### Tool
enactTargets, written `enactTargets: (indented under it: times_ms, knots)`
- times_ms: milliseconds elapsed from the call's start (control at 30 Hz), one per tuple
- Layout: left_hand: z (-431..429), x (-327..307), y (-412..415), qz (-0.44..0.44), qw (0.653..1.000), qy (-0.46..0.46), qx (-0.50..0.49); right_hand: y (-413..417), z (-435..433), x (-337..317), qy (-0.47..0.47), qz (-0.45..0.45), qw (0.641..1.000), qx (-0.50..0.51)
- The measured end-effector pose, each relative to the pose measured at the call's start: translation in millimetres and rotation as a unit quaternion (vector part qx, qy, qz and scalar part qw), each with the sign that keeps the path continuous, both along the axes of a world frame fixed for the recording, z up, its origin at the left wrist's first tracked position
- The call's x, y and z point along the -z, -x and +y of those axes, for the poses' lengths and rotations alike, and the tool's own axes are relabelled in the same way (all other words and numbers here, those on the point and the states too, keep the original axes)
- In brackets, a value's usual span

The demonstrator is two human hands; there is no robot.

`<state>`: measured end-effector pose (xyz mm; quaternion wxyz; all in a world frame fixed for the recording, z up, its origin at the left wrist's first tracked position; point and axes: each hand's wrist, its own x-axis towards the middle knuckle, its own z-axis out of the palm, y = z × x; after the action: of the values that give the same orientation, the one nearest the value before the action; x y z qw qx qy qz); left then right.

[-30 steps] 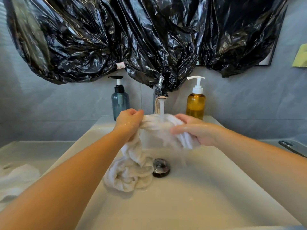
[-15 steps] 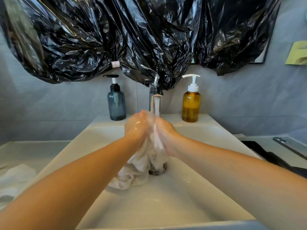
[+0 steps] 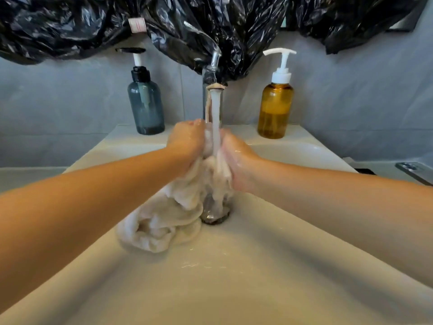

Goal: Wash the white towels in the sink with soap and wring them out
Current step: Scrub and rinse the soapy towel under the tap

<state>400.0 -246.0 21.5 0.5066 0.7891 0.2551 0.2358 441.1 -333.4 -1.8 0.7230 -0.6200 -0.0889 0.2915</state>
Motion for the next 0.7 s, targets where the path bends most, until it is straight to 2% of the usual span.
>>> enactTargets:
  times_ms: [100, 233, 300, 367, 467, 533, 633, 667, 700]
  knots:
    - [5.7, 6.7, -0.7, 0.082, 0.995, 0.016, 0.061, -11.6, -12.9, 10.1, 0.066, 0.007, 0.996, -0.053]
    - [7.4, 3.2, 13.2, 0.182, 0.967, -0.071, 0.163, -12.6, -46.7, 1.3, 0.232, -0.012, 0.969, -0.078]
    - [12.8, -0.6, 26.6, 0.22, 0.941, -0.107, 0.234, -12.6, -67.1, -14.6, 0.31, -0.06, 0.944, -0.098]
    - [20.3, -4.8, 44.0, 0.281, 0.907, -0.147, 0.277, -14.5, -89.5, -27.4, 0.346, -0.094, 0.924, -0.136]
    - [29.7, -7.1, 72.7, 0.378, 0.844, -0.264, 0.274, -10.2, -118.5, -34.5, 0.385, -0.095, 0.897, -0.194]
    - [29.3, -4.5, 83.7, 0.412, 0.82, -0.294, 0.267, -6.5, -126.7, -26.1, 0.441, -0.098, 0.862, -0.23]
    - [18.4, 1.9, 82.9, 0.401, 0.832, -0.306, 0.232, 4.4, -114.7, -27.1, 0.559, -0.202, 0.767, -0.241]
    - [14.7, 2.4, 80.7, 0.385, 0.843, -0.303, 0.22, 10.5, -103.3, -31.9, 0.565, -0.249, 0.754, -0.222]
    - [10.3, 1.6, 79.4, 0.361, 0.858, -0.296, 0.213, 17.8, -90.2, -38.2, 0.54, -0.29, 0.762, -0.211]
